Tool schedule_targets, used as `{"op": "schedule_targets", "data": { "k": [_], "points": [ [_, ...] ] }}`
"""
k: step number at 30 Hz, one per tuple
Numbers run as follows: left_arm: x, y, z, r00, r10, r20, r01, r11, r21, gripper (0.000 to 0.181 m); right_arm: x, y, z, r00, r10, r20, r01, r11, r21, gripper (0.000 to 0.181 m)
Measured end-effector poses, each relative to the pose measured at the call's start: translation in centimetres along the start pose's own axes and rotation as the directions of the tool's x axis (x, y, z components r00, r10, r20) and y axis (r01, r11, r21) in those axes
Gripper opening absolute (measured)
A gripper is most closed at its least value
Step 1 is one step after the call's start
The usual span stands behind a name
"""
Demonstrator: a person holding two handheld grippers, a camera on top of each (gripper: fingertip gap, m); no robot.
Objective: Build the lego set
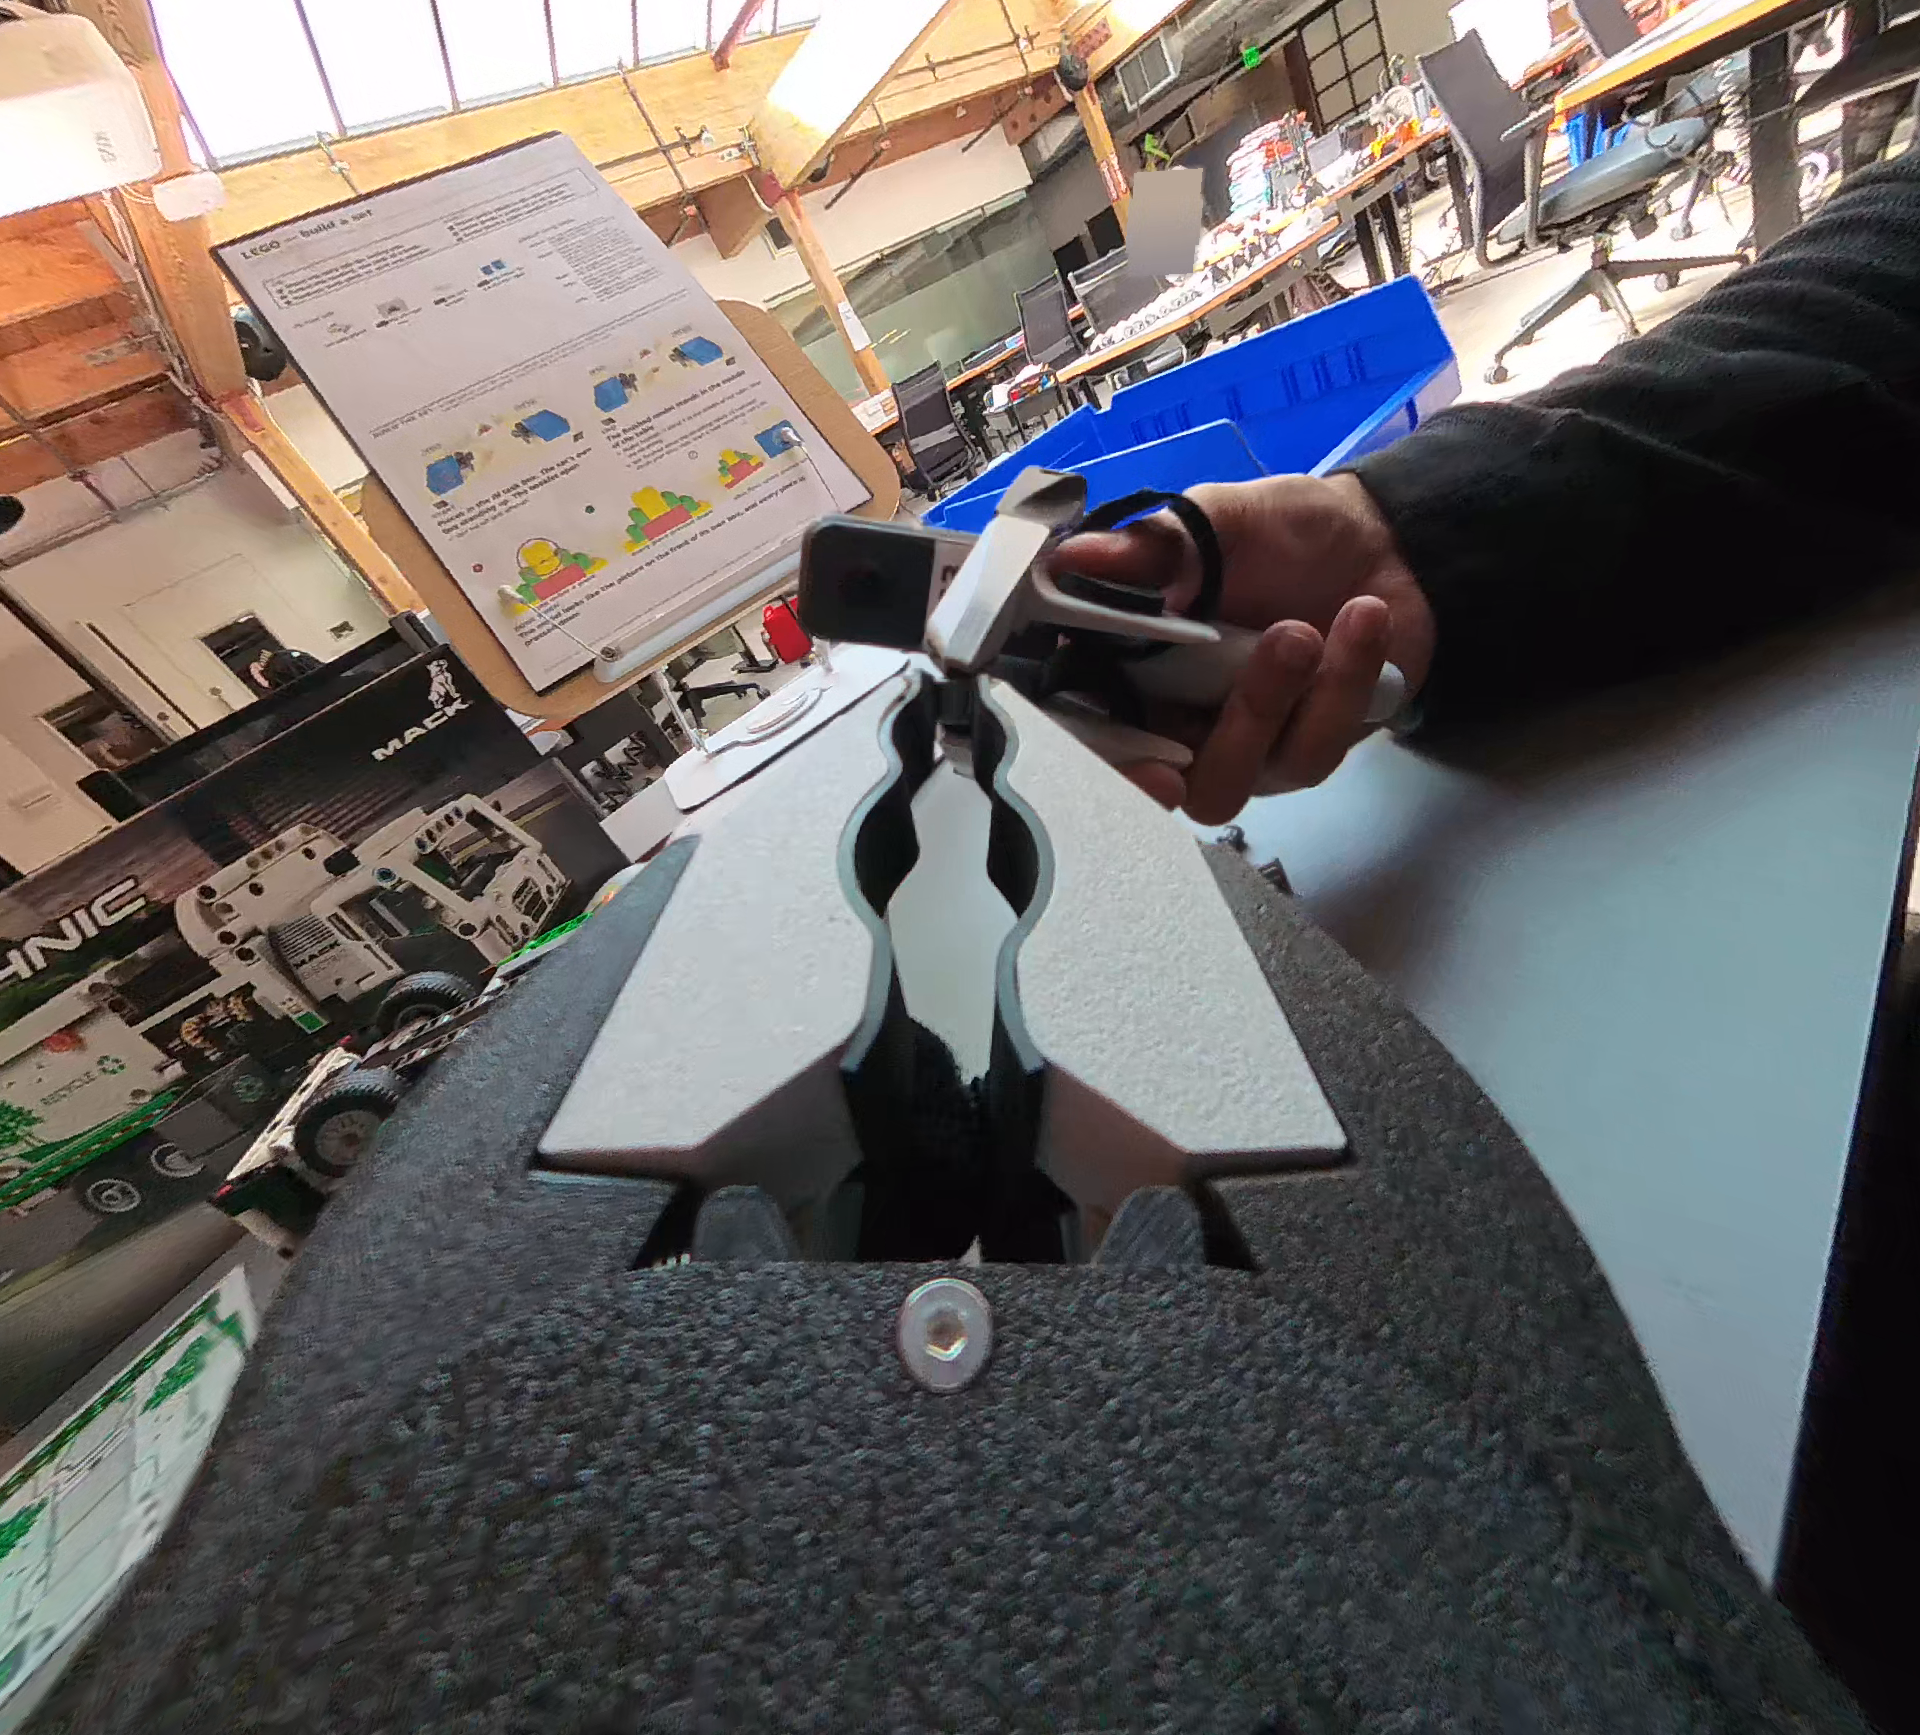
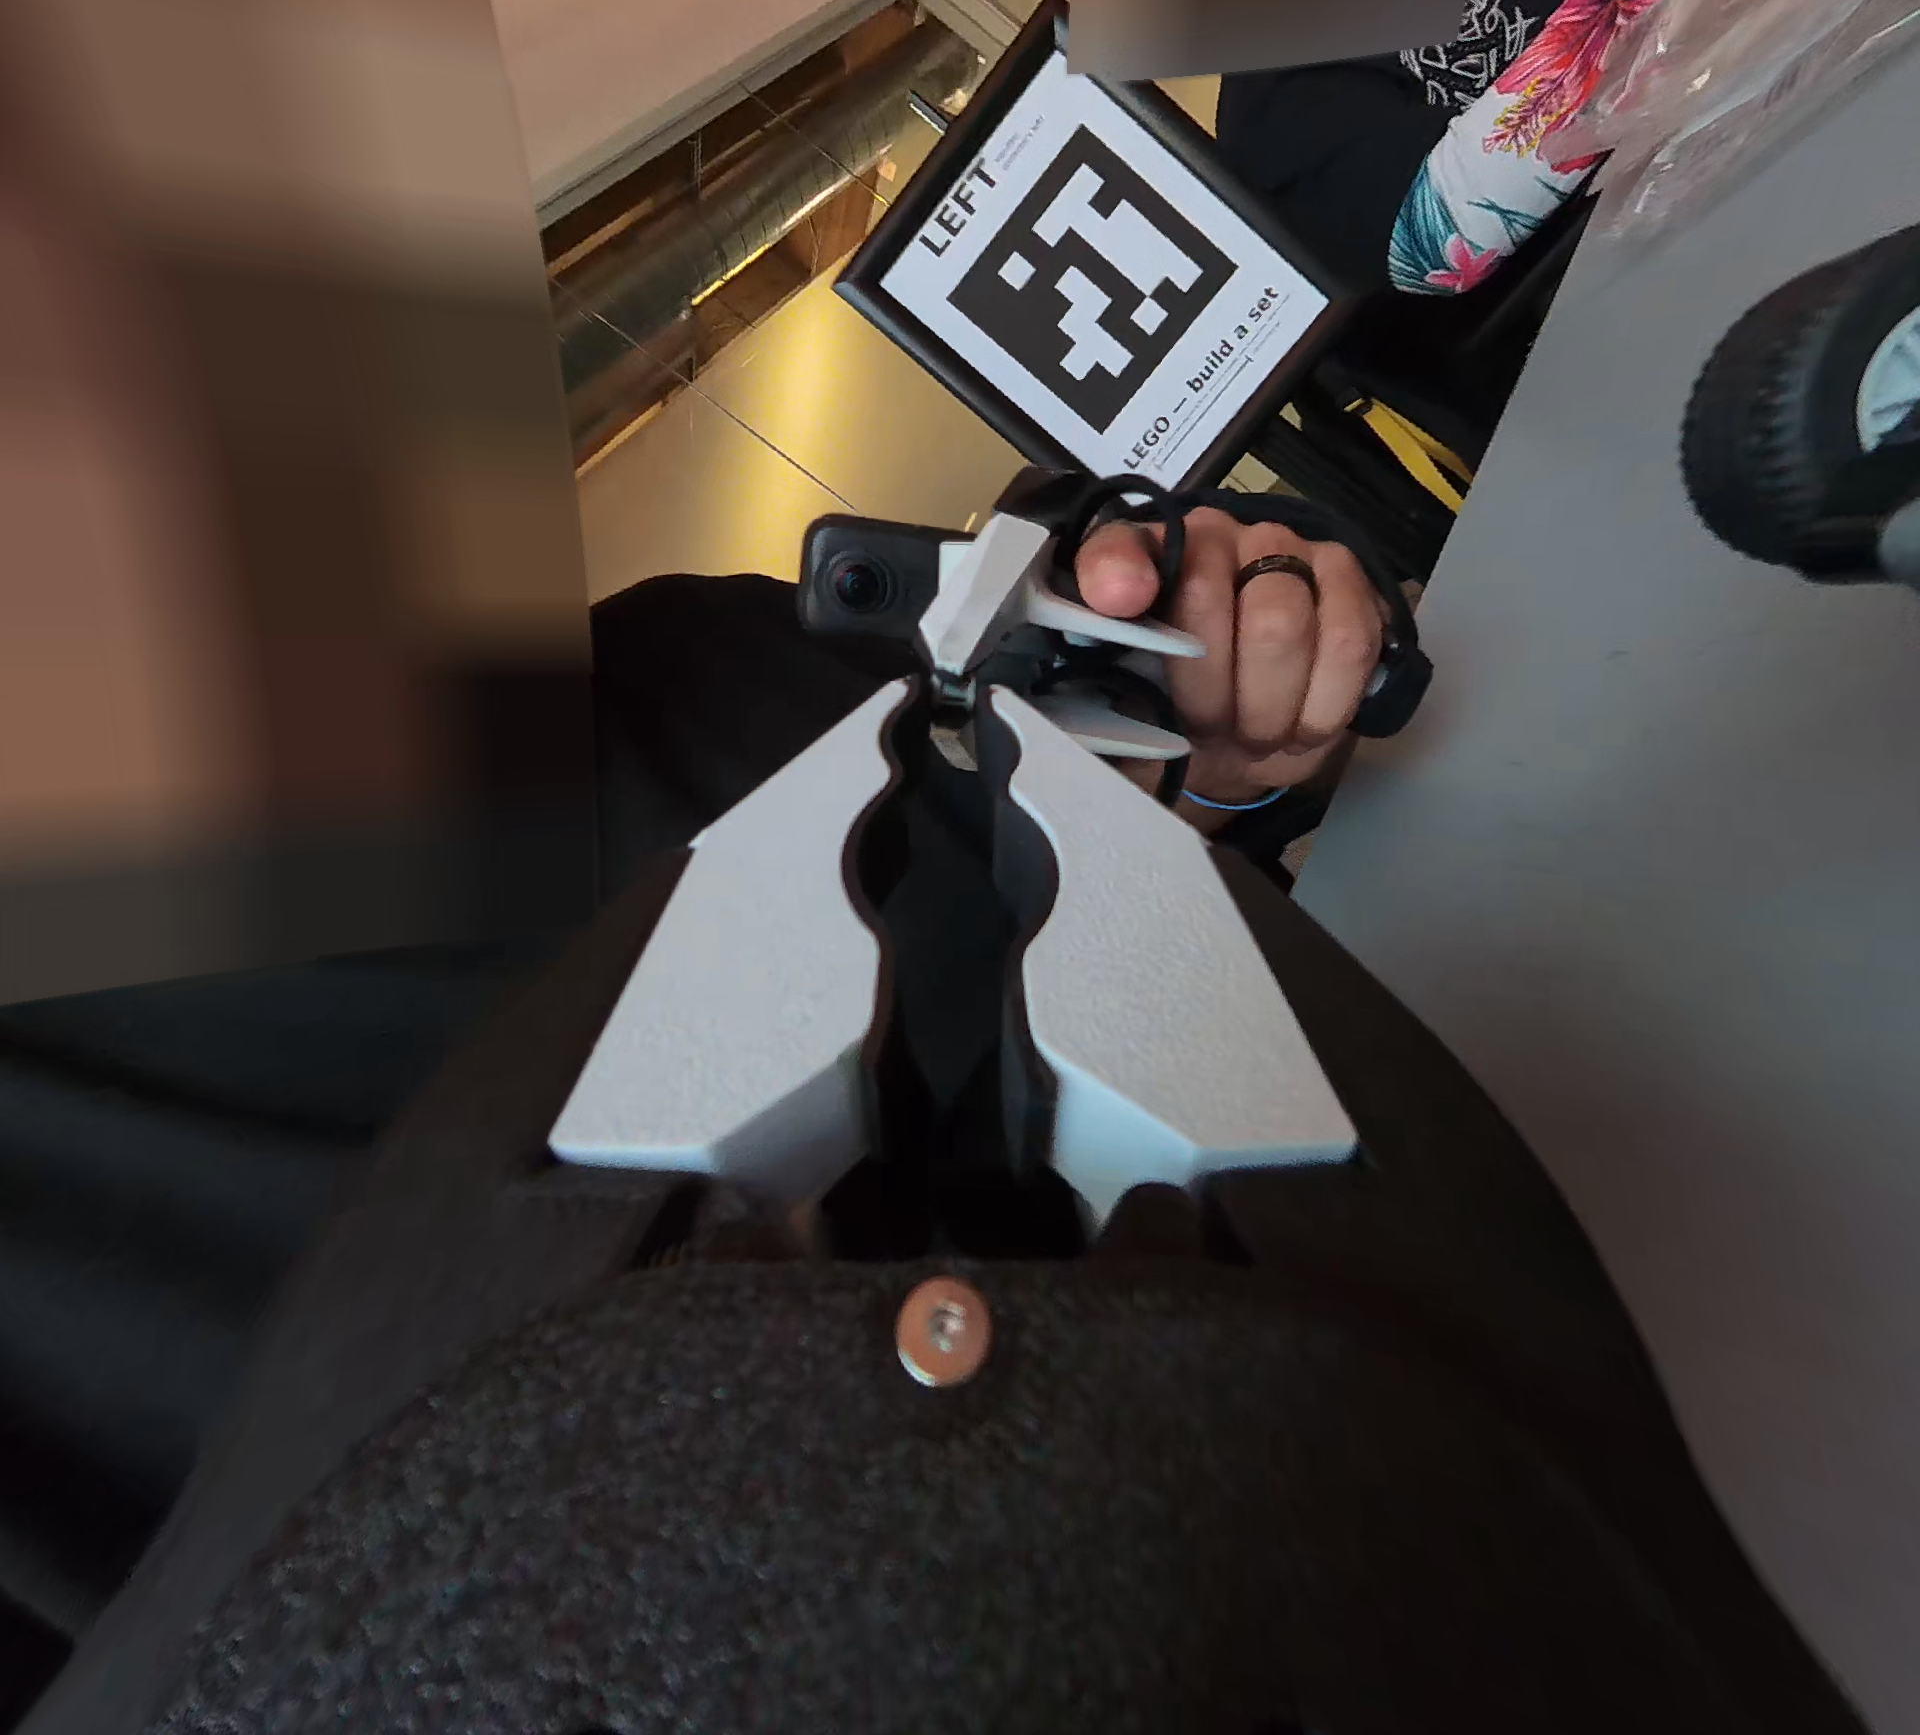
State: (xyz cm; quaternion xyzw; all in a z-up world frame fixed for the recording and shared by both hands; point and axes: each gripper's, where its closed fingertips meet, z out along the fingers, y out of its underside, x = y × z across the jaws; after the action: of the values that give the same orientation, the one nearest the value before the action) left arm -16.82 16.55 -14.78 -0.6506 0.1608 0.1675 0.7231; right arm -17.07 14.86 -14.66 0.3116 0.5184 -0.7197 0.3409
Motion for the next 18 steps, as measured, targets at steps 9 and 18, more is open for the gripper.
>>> {"op": "schedule_targets", "data": {
  "k": [9, 18],
  "points": [
    [-1.8, 4.9, 0.4, 0.963, 0.247, 0.105, -0.186, 0.897, -0.401, 0.006, 5.0, -1.5, -2.1, 0.656, -0.455, -0.602, 0.400, 0.886, -0.234, 0.007],
    [-2.1, 5.8, 0.1, 0.872, 0.474, 0.122, -0.367, 0.798, -0.478, 0.004, 5.8, -1.6, -2.4, 0.468, -0.520, -0.715, 0.430, 0.841, -0.330, 0.007]
  ]
}}
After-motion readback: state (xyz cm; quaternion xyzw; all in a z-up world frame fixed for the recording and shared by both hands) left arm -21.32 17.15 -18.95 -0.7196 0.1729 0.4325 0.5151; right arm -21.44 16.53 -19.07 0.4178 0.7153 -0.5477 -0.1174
